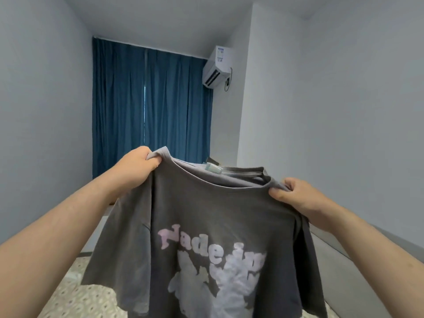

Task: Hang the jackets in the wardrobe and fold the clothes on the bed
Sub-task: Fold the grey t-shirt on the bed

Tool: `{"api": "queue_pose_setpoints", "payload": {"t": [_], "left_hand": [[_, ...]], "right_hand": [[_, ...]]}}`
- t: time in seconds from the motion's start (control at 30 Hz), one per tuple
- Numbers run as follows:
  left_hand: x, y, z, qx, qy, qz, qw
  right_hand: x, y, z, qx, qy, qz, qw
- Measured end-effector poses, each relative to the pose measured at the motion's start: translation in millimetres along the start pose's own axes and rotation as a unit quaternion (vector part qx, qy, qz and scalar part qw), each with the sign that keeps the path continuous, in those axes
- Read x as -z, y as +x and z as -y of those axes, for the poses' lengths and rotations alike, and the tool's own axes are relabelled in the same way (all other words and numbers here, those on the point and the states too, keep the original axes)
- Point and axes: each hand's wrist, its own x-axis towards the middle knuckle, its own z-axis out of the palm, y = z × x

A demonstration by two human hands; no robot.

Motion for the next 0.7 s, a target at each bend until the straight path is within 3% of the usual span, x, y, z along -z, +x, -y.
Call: {"api": "queue_pose_setpoints", "payload": {"t": [0.13, 0.27, 0.37, 0.53, 0.6, 0.7], "left_hand": [[-2, 0, -1, -0.015, 0.007, 0.012, 1.0], [-7, -1, -8, -0.031, 0.016, 0.036, 0.999], [-12, -1, -19, 0.01, -0.13, 0.109, 0.985], [-36, 2, -23, -0.006, -0.155, 0.146, 0.977], [-48, 2, -21, -0.016, -0.162, 0.153, 0.975], [-70, 2, -21, -0.047, -0.136, 0.147, 0.979]], "right_hand": [[18, -7, 7, 0.004, 0.04, -0.001, 0.999], [36, -15, 15, -0.023, 0.066, 0.059, 0.996], [46, -22, 12, -0.025, -0.035, 0.009, 0.999], [63, -29, -15, 0.02, -0.208, -0.077, 0.975], [72, -32, -27, 0.013, -0.207, -0.094, 0.974], [86, -39, -45, -0.044, -0.108, -0.131, 0.984]]}}
